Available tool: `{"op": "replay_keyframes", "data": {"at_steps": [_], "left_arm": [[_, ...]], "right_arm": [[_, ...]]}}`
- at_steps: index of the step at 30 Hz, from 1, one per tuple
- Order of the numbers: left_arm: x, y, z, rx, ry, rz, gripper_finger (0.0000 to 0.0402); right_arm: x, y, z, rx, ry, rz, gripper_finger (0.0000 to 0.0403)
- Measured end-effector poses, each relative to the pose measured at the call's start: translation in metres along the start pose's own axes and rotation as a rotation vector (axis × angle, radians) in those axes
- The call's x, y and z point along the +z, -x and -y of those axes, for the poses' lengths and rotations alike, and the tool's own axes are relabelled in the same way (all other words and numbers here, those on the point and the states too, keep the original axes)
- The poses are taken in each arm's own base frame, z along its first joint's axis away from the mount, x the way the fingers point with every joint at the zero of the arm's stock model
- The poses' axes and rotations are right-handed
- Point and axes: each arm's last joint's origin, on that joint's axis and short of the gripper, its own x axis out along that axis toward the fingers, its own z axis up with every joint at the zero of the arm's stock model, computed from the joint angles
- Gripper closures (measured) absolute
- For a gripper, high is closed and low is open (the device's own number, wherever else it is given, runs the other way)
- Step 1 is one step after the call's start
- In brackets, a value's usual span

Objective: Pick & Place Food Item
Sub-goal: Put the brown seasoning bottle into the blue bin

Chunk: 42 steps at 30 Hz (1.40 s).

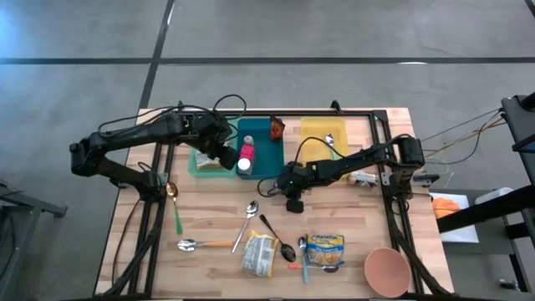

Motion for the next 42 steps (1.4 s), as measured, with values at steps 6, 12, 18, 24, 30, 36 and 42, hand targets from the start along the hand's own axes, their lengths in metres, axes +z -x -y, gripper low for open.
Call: {"op": "replay_keyframes", "data": {"at_steps": [6,12,18,24,30,36,42], "left_arm": [[0.0,0.0,0.0,0.0,-0.001,0.0,0.0271],[0.0,0.0,0.0,0.0,-0.002,0.0,0.0271],[0.0,0.0,0.0,0.002,-0.01,-0.002,0.0271],[-0.001,0.0,0.0,0.003,-0.057,-0.006,0.0272],[-0.001,0.0,0.0,0.001,-0.059,-0.007,0.0272],[-0.001,0.0,0.0,-0.002,-0.063,-0.01,0.0272],[-0.003,0.0,-0.001,-0.02,-0.098,-0.043,0.0272]], "right_arm": [[-0.002,0.001,-0.001,0.053,-0.18,-0.042,0.0203],[0.005,0.005,-0.007,0.027,-0.554,-0.024,0.0124],[0.026,0.015,-0.015,-0.026,-0.786,0.07,0.0098],[0.042,0.029,-0.017,-0.148,-0.909,0.099,0.0097],[0.043,0.026,-0.017,-0.184,-1.077,0.112,0.0097],[0.041,0.007,-0.019,-0.212,-1.182,0.105,0.0097],[0.053,-0.017,-0.023,-0.252,-1.186,0.055,0.0097]]}}
